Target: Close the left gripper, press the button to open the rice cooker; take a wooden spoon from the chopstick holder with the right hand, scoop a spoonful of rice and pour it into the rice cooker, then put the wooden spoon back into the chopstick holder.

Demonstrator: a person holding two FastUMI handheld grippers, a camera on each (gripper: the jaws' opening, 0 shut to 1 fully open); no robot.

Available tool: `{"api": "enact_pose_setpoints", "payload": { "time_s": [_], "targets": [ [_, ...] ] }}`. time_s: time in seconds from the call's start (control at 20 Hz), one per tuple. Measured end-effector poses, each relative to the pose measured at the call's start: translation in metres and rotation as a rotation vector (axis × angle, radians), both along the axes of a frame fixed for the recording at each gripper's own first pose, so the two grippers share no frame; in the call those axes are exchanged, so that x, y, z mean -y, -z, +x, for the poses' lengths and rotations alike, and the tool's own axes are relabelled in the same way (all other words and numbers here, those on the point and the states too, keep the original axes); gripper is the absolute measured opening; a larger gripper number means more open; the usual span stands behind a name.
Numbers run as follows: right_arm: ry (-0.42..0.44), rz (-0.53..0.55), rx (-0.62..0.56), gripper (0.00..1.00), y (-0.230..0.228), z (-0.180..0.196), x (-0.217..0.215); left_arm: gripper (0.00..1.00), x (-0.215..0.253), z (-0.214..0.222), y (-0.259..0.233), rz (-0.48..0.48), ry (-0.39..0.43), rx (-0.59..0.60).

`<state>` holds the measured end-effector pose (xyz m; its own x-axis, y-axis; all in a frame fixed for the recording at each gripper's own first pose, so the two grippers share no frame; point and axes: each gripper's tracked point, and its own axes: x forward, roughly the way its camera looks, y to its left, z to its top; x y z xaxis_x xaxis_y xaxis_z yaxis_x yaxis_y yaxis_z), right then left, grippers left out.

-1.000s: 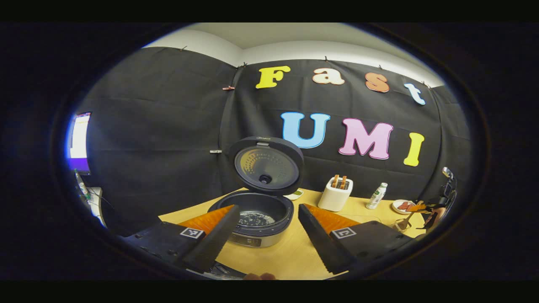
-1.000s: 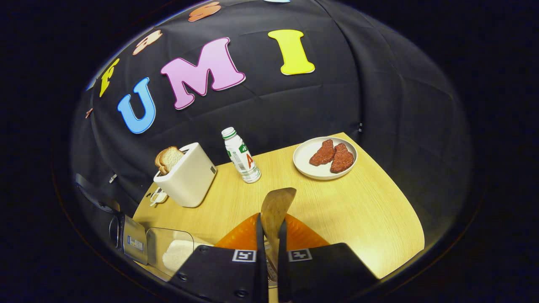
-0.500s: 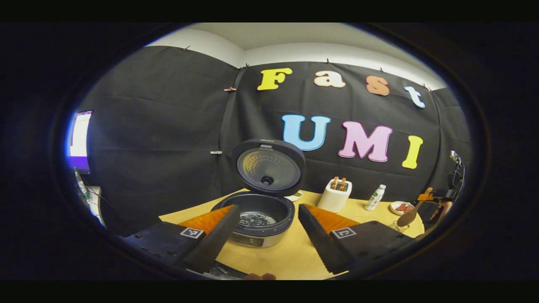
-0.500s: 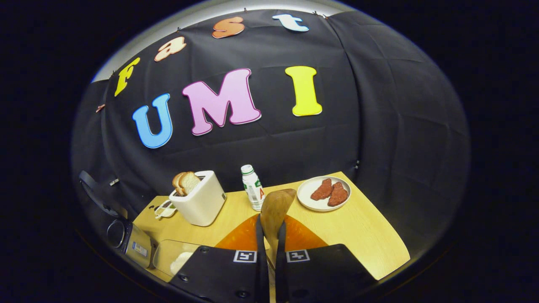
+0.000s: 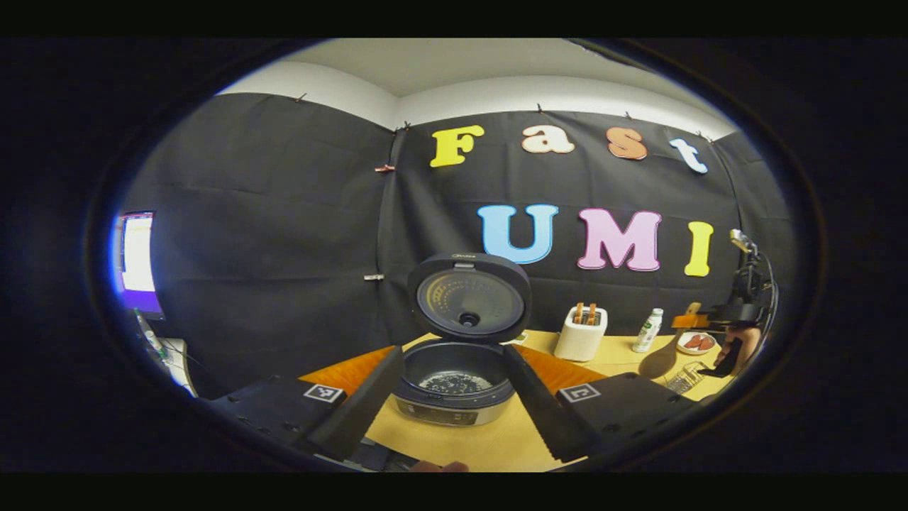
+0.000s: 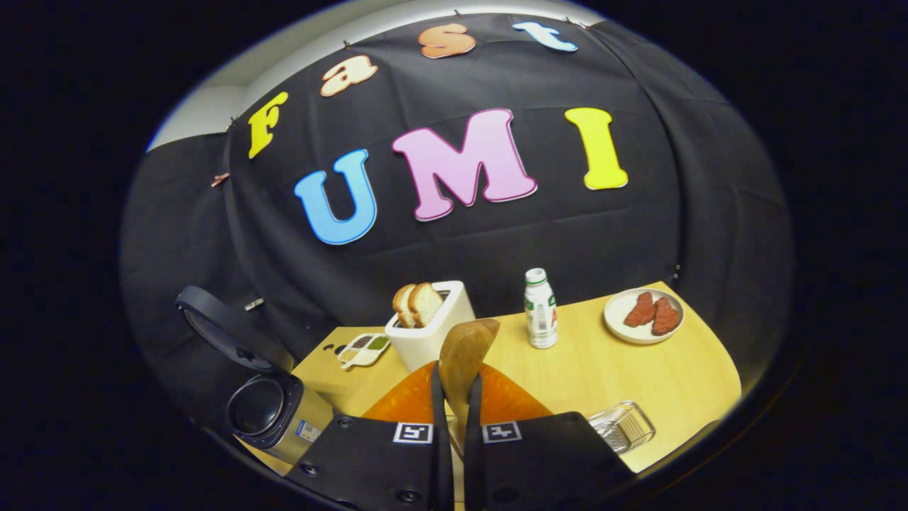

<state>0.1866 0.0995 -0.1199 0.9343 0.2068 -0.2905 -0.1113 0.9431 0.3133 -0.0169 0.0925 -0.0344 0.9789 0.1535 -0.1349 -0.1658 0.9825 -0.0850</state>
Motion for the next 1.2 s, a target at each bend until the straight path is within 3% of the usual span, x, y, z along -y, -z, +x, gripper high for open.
{"api": "enact_pose_setpoints", "payload": {
  "time_s": [0.45, 0.65, 0.95, 1.2],
  "targets": [
    [-0.023, -0.047, -0.117, 0.10, 0.076, 0.009, -0.064, 0.95, -0.010, 0.012, 0.002, 0.016, 0.071, 0.007],
    [-0.015, -0.050, -0.130, 0.11, 0.083, -0.003, -0.081, 0.95, -0.021, 0.019, 0.010, 0.000, 0.090, -0.004],
    [0.007, 0.075, -0.203, 0.11, 0.082, -0.027, -0.095, 0.92, -0.028, 0.026, 0.019, -0.020, 0.110, -0.009],
    [0.089, 0.235, -0.268, 0.10, 0.083, -0.027, -0.084, 0.95, -0.026, 0.024, 0.017, -0.018, 0.128, 0.007]
  ]
}}
